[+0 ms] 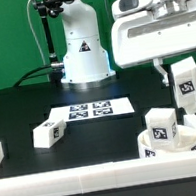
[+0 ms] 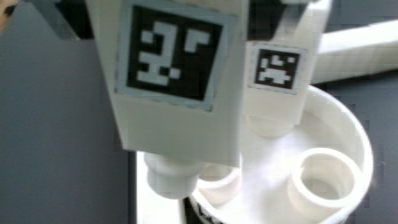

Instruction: Assemble stool

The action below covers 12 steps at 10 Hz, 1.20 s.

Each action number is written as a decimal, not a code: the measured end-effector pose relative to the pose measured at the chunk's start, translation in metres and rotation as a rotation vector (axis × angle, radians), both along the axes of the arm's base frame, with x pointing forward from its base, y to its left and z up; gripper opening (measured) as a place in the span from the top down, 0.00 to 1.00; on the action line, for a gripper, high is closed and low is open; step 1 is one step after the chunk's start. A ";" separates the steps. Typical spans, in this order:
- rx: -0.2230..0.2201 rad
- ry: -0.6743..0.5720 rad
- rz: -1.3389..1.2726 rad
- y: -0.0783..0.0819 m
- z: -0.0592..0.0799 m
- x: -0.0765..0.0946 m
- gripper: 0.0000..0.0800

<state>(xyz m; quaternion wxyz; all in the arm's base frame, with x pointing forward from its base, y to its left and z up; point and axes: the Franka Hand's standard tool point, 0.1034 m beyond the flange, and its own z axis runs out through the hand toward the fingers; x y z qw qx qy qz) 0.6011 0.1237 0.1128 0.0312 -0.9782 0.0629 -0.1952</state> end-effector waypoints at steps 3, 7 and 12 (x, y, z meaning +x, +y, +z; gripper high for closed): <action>-0.039 0.008 0.050 -0.001 -0.001 0.005 0.59; -0.050 0.009 0.070 -0.002 -0.004 0.005 0.59; -0.123 -0.021 0.151 -0.003 -0.005 0.026 0.59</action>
Offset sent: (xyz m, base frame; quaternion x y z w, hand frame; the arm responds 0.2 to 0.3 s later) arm 0.0000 0.0000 0.0000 0.0000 0.0000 0.0000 1.0000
